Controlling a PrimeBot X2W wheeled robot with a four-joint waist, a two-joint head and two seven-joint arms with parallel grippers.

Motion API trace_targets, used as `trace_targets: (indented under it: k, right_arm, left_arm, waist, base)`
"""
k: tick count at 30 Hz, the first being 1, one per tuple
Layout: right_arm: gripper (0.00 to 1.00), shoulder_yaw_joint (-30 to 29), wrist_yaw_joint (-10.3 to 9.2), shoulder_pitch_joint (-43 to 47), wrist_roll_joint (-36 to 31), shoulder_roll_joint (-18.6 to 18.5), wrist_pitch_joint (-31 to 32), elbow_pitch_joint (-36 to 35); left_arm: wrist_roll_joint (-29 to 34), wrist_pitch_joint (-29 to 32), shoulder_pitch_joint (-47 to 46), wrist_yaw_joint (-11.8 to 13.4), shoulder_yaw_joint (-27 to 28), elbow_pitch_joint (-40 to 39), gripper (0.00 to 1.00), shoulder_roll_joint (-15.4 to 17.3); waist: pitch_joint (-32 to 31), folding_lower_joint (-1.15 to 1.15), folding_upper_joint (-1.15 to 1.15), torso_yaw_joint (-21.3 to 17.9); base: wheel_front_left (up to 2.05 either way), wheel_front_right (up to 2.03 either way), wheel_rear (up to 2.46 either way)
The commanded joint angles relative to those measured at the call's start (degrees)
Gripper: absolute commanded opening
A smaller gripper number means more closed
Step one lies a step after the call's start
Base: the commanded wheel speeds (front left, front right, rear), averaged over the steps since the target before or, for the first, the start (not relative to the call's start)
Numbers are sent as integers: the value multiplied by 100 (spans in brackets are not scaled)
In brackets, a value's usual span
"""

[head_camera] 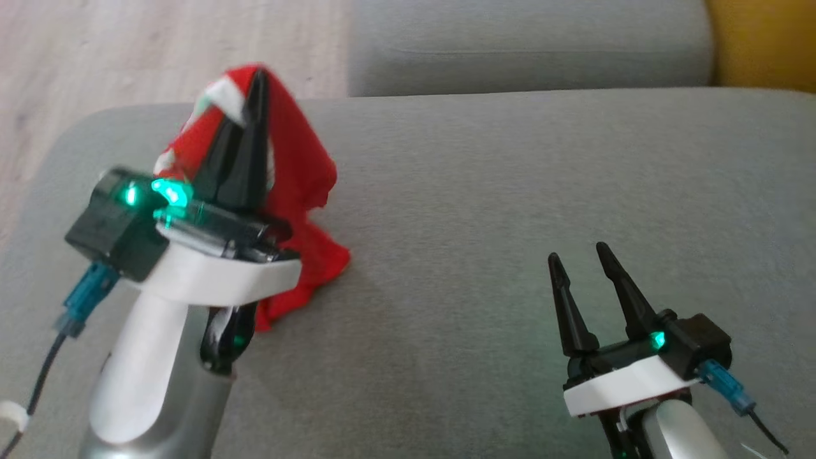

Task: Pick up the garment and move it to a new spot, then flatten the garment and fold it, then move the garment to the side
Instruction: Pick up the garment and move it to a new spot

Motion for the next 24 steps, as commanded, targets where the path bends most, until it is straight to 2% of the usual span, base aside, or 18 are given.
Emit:
trace_targets:
  k: [1,7,12,17,24]
  right_arm:
    - [100,144,44,-187,50,-27,-61,-210]
    - [100,277,44,-290,183,-27,-61,-252]
    - [100,341,44,-380,371,-27,-61,-341]
    - [100,446,44,-494,532,-27,-61,-470]
    - [100,702,44,-620,755,-27,-61,-725]
  left_arm:
    - [-45,50,-499,-31,152,-310,0,96]
    - [-196,392,-1120,-25,-2,-652,0,-5]
    - [-156,713,-1587,-22,-119,-541,0,63]
    - [-89,1079,-1899,-25,-290,-169,0,259]
    - [4,1224,-2383,-28,-437,575,0,418]
  waist:
    - [31,1,0,-240]
    - [116,1,0,-841]
    - [232,1,0,-1339]
    - [453,1,0,-1895]
    - [855,1,0,-2669]
  base:
    - [0,0,0]
    - [0,0,0]
    - [0,0,0]
    - [0,0,0]
    - [0,0,0]
